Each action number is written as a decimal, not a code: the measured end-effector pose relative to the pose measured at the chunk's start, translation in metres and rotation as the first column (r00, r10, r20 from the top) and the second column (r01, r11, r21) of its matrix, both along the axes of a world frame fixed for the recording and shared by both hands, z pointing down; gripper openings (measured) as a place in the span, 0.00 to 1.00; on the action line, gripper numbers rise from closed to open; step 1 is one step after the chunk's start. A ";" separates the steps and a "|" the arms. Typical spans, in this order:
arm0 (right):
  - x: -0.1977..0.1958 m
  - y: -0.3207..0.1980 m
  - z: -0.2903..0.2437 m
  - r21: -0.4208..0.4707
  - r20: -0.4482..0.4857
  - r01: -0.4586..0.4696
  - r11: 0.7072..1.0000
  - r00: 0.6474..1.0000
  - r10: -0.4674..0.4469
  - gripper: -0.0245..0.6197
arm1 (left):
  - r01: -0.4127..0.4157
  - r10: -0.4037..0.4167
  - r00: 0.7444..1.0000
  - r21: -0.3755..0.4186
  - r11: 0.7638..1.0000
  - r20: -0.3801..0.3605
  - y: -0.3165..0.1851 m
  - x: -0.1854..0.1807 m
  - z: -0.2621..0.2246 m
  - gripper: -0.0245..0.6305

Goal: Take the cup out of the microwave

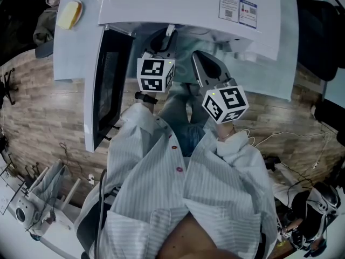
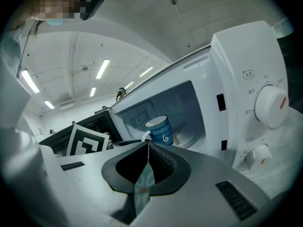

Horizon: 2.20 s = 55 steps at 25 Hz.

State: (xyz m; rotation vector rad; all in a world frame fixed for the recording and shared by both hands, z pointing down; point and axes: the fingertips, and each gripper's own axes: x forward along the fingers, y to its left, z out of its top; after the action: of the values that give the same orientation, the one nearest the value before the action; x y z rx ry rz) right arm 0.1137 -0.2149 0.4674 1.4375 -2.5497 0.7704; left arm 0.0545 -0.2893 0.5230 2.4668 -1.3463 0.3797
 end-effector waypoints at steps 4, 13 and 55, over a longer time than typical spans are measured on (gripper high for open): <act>0.001 -0.001 0.000 0.001 0.000 -0.004 1.000 1.000 0.004 0.09 | -0.009 0.009 1.000 0.006 1.000 0.019 0.001 0.001 0.000 0.16; -0.001 -0.001 -0.003 0.002 0.002 0.000 1.000 1.000 0.000 0.09 | -0.010 0.009 1.000 0.025 1.000 0.014 0.004 -0.003 -0.006 0.15; -0.005 0.006 -0.041 0.064 0.020 -0.009 0.998 1.000 0.008 0.09 | -0.055 0.066 0.983 0.070 0.996 -0.174 0.051 -0.005 -0.084 0.15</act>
State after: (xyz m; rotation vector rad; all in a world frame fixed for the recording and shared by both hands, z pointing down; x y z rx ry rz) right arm 0.1082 -0.2089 0.4268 1.4670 -2.6072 0.7141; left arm 0.0496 -0.2381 0.4387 2.5308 -1.2323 0.1291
